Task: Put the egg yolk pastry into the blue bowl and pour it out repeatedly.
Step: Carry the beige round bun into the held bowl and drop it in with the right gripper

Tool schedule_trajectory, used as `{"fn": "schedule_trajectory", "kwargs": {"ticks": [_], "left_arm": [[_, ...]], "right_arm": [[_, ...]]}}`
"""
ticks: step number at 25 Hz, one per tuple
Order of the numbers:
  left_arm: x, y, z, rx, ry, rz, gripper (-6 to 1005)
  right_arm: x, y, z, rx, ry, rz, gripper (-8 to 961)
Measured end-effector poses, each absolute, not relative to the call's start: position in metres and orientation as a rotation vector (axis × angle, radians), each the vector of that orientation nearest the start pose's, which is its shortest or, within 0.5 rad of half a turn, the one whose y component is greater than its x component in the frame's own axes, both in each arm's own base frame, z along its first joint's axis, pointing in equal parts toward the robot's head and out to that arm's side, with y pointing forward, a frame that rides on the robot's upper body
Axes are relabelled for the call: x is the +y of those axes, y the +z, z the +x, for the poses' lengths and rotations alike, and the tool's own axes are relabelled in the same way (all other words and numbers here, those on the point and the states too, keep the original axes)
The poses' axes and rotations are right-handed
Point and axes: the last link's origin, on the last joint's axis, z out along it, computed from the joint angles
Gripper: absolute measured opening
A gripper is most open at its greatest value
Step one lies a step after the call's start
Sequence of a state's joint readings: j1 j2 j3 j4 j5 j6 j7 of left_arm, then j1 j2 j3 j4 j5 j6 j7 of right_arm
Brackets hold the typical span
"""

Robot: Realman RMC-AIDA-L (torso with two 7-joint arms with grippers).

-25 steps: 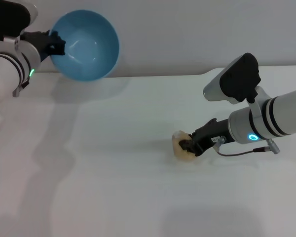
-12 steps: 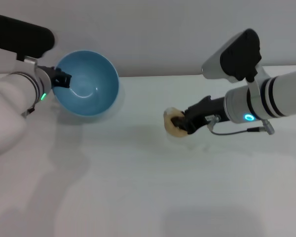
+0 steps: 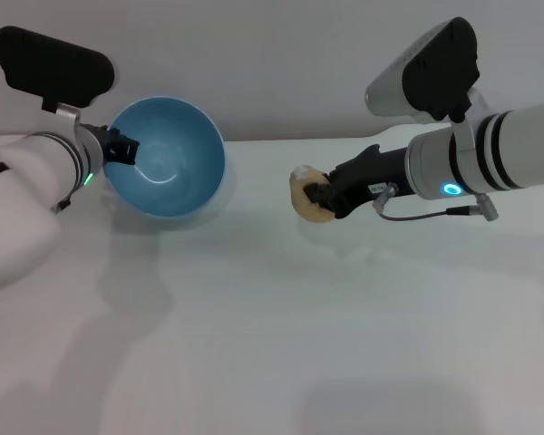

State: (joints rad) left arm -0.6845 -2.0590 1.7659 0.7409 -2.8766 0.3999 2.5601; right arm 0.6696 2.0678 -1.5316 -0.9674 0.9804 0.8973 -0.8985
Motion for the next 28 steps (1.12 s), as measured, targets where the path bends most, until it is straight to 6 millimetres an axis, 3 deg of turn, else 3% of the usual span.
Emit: {"fn": "schedule_trajectory", "kwargs": {"ticks": [28], "left_arm": [[0.4414,-0.0369,-0.2399,-0.807,0.055,-1.829,12]], "right_arm": [[0.4068,-0.0566,0.1702,0.68,0.069,-2.578,66]]}}
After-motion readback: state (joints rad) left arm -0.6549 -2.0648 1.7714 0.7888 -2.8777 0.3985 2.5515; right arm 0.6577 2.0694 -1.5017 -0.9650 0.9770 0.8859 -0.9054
